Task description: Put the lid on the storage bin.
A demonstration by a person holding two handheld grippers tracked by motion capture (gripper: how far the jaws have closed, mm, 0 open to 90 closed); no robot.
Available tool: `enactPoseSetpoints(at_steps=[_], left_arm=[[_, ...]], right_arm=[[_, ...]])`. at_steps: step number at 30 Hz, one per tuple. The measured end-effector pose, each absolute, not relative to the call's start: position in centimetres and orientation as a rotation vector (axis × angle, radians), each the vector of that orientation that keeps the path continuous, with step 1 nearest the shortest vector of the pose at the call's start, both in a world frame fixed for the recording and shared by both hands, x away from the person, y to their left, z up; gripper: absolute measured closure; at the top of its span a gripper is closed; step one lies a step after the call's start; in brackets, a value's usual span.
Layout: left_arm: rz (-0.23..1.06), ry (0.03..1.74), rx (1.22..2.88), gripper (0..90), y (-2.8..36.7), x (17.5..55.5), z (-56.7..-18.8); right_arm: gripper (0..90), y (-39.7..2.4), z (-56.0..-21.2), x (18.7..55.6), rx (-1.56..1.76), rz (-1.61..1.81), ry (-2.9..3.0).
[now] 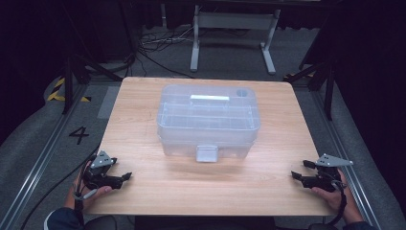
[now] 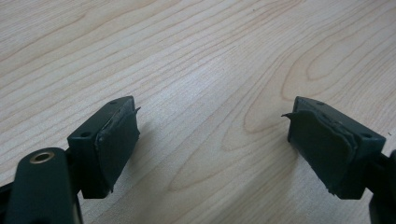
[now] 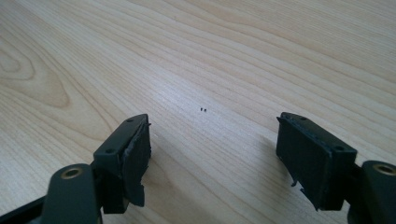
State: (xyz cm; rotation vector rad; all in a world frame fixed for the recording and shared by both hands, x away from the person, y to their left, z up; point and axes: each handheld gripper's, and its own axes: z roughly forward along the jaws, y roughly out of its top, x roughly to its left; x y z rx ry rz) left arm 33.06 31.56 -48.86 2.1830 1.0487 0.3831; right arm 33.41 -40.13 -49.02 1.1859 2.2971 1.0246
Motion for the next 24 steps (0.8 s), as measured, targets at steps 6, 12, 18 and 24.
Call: enactPoseSetpoints(at_steps=[6,12,18,24], left_arm=[[0.389,1.053,2.184,15.9,31.56,33.06,-48.86],[0.4,1.083,2.172,15.5,31.4,32.95,-48.88],[0.395,1.095,2.167,15.3,31.33,32.94,-48.89],[0.4,1.099,2.165,15.2,31.28,32.92,-48.89]], right_arm=[[26.5,-40.12,-49.02,33.42,1.186,1.024,2.297],[26.3,-40.08,-49.03,33.47,1.191,1.022,2.294],[26.3,-40.04,-49.03,33.53,1.194,1.021,2.291],[26.2,-39.99,-49.03,33.63,1.197,1.019,2.288]])
